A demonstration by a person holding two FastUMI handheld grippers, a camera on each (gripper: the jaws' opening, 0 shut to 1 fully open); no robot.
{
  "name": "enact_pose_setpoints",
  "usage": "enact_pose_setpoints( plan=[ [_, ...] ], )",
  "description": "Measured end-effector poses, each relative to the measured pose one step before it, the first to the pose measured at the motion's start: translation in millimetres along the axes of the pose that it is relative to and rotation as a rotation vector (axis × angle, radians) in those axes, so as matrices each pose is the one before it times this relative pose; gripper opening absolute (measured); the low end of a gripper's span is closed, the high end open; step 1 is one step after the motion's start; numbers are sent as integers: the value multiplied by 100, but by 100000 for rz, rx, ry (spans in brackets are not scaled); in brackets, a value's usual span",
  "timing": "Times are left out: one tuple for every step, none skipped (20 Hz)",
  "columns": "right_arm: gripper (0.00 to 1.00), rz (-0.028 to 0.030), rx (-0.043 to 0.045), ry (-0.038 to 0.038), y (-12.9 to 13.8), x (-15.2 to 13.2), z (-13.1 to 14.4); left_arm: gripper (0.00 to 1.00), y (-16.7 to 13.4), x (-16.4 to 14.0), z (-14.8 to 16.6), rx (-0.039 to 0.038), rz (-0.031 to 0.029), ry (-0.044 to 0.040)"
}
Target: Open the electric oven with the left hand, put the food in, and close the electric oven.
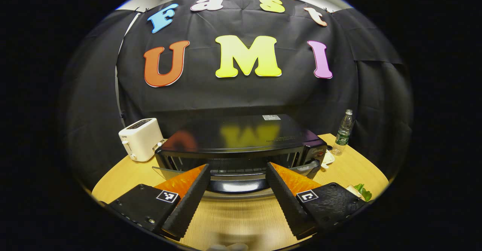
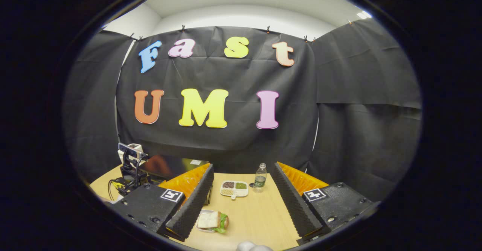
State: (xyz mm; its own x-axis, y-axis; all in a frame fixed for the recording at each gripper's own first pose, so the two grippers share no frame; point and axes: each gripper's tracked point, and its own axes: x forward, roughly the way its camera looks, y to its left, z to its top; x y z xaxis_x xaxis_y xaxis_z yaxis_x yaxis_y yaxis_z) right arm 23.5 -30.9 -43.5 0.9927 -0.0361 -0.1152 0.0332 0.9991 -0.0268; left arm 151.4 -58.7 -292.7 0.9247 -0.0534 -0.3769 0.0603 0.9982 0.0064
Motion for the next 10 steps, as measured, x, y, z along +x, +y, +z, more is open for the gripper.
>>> enact_pose_setpoints(
  plan=[
    [98,387,26,315,55,-190,-192,91,-8,-461,-373,77,64,393],
    [98,188,-222,395,-18,-265,-242,98,-26,-418,-421,-30,136,646],
    [98,231,-190,403,-55,-280,-316,98,-94,-416,-446,175,64,575],
    [97,258,-200,318,15,-334,-136,98,4,-396,-580,-251,78,956],
    [97,47,-240,415,-19,-294,-160,98,-2,-499,-719,-658,-83,1433],
    [100,288,-106,168,-34,-196,-246,99,-50,-265,-275,266,-228,-40],
    [97,-23,-131,44,-83,-341,-180,99,46,-405,-547,136,-22,757],
    [98,-36,-240,150,-115,-219,-269,98,-124,-381,-560,147,-128,200],
    [98,11,-184,849,-24,-109,-345,98,-54,-302,-636,9,-128,1038],
    [97,503,236,1025,75,-141,-640,98,-42,-350,-601,-260,-52,741]
  ],
)
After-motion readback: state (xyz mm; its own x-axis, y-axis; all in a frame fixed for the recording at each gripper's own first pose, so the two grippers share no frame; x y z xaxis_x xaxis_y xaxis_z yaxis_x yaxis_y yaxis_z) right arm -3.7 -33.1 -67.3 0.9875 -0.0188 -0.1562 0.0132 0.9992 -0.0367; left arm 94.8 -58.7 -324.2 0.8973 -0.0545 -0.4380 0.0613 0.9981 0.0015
